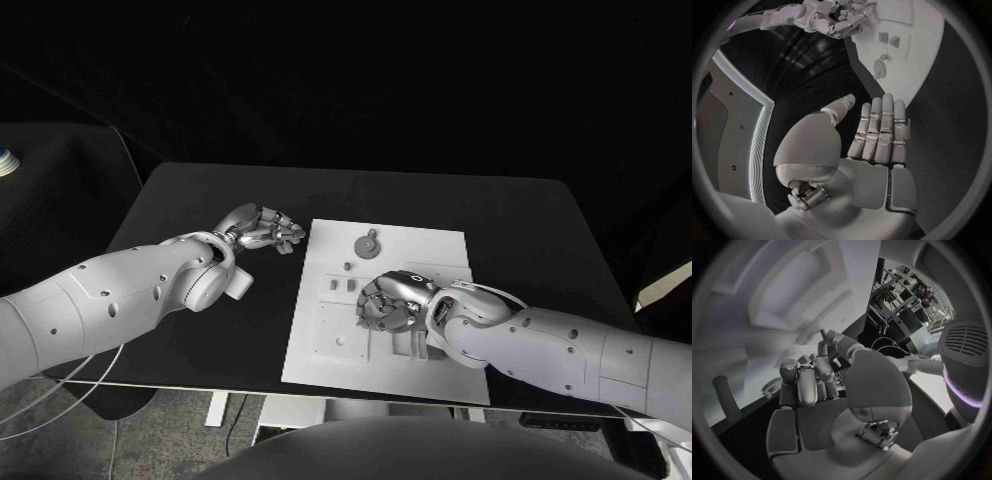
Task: Assemble the parts on the task board
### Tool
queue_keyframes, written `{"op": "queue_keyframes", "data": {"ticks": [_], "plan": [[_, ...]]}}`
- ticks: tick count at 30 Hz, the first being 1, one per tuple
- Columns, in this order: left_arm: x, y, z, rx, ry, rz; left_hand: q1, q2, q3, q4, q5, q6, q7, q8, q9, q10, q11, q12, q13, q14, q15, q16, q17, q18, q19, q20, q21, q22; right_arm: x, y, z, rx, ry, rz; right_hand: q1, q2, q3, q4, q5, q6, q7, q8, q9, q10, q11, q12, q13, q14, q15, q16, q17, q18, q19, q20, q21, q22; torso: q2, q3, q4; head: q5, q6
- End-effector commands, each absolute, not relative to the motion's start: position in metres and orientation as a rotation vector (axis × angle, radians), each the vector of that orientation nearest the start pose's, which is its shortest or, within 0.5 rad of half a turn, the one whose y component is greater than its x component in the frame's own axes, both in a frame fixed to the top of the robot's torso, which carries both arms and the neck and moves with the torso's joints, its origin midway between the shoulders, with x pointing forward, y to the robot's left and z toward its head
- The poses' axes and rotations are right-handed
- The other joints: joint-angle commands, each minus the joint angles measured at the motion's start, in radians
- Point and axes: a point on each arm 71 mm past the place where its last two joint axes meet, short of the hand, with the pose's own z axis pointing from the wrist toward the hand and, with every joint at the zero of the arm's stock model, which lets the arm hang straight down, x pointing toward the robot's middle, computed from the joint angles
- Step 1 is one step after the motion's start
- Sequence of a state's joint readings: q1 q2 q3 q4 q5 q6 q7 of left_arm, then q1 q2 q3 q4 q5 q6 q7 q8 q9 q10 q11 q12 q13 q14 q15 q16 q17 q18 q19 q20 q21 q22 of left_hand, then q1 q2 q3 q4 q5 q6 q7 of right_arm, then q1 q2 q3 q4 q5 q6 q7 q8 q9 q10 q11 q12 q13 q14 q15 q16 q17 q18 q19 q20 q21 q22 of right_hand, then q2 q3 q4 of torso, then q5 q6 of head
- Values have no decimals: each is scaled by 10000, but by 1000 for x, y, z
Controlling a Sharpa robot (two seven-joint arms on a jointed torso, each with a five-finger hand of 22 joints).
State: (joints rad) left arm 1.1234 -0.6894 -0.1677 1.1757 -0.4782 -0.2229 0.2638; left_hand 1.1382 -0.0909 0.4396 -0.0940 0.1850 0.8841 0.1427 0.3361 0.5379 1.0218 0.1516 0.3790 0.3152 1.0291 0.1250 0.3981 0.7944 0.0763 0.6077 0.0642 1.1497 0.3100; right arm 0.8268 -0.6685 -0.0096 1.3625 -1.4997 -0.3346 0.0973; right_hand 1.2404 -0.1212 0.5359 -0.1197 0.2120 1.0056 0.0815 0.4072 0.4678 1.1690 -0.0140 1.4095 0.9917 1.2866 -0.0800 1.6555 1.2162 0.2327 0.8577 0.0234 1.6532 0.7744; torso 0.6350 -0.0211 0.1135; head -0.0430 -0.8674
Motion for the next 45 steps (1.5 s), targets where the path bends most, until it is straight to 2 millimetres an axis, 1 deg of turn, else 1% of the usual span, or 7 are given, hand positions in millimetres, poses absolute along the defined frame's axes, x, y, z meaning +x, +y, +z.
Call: {"op": "queue_keyframes", "data": {"ticks": [1,16,27,30,36,40,45], "plan": [[507,225,-283,-7129,18135,-11464,-28,56,-42,-39,32,-89,13,-39,-9,-94,-3,-34,7,14,22,-66,-14,36,-64,-25,-54,11,406,-143,-352,-2131,19040,9076,3,114,64,-19,48,616,566,24,9,1,4,-49,-9,-72,-21,101,-19,136,18,47,474,-16,3,-2,-3,-5,-14],[506,225,-283,-7133,18143,-11466,-29,55,-45,-39,32,-93,13,-41,-10,-96,-3,-38,8,16,23,-76,-17,35,-65,-25,-58,13,406,-141,-351,-2138,18992,9132,3,116,71,-21,46,616,566,21,9,0,4,-50,-10,-87,-20,95,-35,136,16,47,475,-17,5,-9,7,-3,-15],[506,225,-283,-7138,18137,-11453,-30,54,-46,-38,32,-95,14,-42,-10,-98,-2,-42,9,18,23,-82,-19,34,-66,-24,-61,14,405,-137,-349,-2150,18831,9297,4,121,77,-22,46,617,566,20,9,-1,4,-51,-11,-76,-20,99,-23,136,15,46,476,-18,1,-2,6,3,-28],[506,225,-283,-7136,18142,-11458,-30,54,-47,-38,31,-96,14,-42,-10,-99,-2,-42,9,18,23,-84,-20,34,-66,-24,-62,14,405,-137,-349,-2141,18805,9295,5,123,79,-22,46,616,566,19,9,-2,4,-51,-11,-84,-20,96,-31,137,15,46,476,-18,-1,-2,2,-8,-8],[506,225,-283,-7135,18147,-11463,-30,54,-48,-38,31,-98,14,-42,-10,-100,-2,-44,10,19,24,-88,-21,33,-67,-24,-64,15,405,-136,-349,-2138,18768,9325,6,124,83,-24,46,616,566,18,10,-2,4,-51,-11,-95,-20,92,-44,137,15,46,476,-18,4,1,1,-9,-8],[506,224,-283,-7128,18156,-11480,-30,53,-48,-38,31,-99,13,-43,-10,-101,-2,-46,10,19,24,-91,-22,33,-67,-24,-65,16,405,-137,-350,-2142,18962,9227,6,124,85,-24,46,616,566,17,9,-3,4,-51,-12,-104,-20,89,-53,137,14,46,476,-19,3,-1,2,-17,2],[506,225,-283,-7142,18176,-11463,-30,53,-49,-38,31,-100,13,-43,-11,-101,-1,-47,11,20,24,-93,-22,33,-68,-24,-67,16,407,-140,-352,-2123,19054,9076,5,123,86,-25,45,615,566,15,9,-4,5,-52,-12,-164,-20,67,-119,137,13,46,476,-19,-1,-4,3,-37,-15]]}}
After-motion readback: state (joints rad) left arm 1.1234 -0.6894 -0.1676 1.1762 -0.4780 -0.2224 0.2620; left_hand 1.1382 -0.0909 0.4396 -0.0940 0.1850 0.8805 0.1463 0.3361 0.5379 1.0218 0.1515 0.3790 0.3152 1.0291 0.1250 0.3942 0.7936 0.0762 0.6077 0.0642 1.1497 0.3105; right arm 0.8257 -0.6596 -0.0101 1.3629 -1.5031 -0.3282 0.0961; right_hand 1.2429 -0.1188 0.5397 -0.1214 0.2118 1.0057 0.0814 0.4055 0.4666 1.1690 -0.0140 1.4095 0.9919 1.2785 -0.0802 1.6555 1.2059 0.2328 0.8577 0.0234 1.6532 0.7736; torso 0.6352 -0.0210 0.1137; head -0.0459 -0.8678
